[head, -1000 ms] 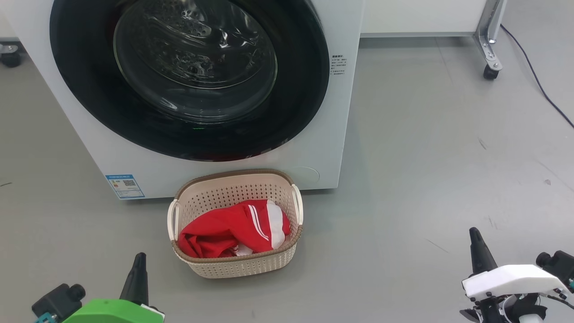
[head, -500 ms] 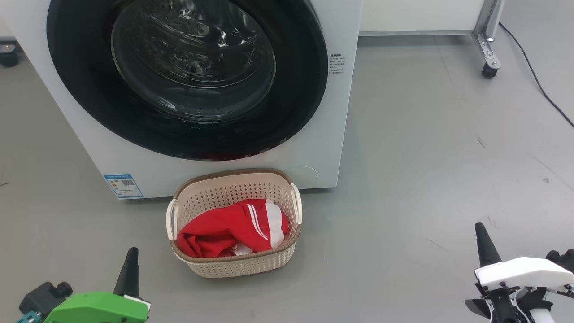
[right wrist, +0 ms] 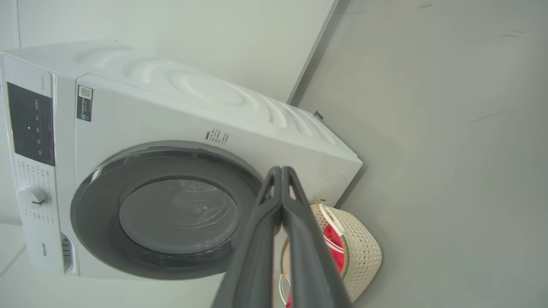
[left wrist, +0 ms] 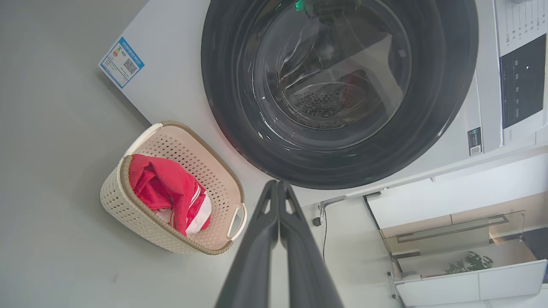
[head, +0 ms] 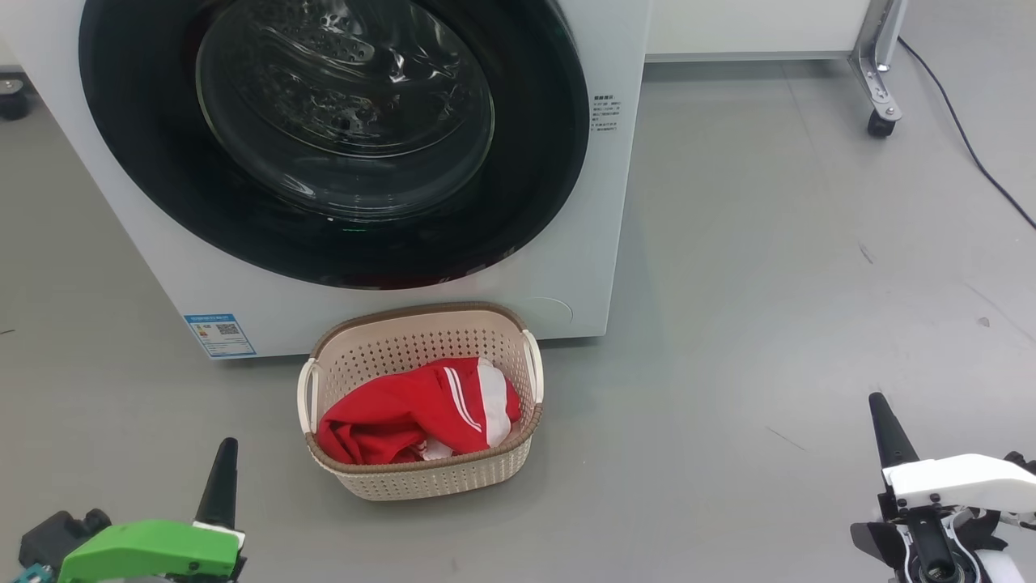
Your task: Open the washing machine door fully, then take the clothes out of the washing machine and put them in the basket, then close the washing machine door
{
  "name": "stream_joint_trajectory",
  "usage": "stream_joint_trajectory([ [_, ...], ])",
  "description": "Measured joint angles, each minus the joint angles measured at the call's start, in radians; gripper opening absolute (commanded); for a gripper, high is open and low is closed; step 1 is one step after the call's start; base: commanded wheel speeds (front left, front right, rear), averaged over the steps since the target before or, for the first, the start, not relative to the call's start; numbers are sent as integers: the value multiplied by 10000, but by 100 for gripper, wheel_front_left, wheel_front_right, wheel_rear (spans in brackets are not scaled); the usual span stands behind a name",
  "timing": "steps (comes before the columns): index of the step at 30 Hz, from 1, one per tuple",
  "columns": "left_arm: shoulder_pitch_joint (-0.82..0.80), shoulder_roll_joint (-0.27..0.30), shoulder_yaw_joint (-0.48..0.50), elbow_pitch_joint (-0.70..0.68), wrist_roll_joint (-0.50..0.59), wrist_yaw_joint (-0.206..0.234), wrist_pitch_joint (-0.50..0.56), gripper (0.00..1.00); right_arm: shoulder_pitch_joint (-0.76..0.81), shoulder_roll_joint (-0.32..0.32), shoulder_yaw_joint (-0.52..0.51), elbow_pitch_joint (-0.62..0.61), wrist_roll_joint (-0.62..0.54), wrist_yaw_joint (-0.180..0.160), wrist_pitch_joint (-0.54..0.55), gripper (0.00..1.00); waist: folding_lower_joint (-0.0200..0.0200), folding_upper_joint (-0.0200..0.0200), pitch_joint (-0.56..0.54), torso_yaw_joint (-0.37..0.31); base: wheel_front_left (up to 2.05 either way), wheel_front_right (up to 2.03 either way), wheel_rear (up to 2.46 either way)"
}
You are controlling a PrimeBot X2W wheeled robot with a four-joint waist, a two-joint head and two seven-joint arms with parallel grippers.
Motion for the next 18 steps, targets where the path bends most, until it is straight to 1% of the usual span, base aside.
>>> stream_joint_trajectory([
  [7, -142, 2, 242, 161, -968, -174, 134, 0, -96, 84, -267, 151, 826, 109, 209, 0, 0, 0, 18, -23, 0, 0, 0],
  [18, -356, 2, 543, 391, -2134, -403, 355, 0, -310, 178, -639, 341, 1910, 351, 454, 0, 0, 0, 35, -45, 0, 0, 0],
])
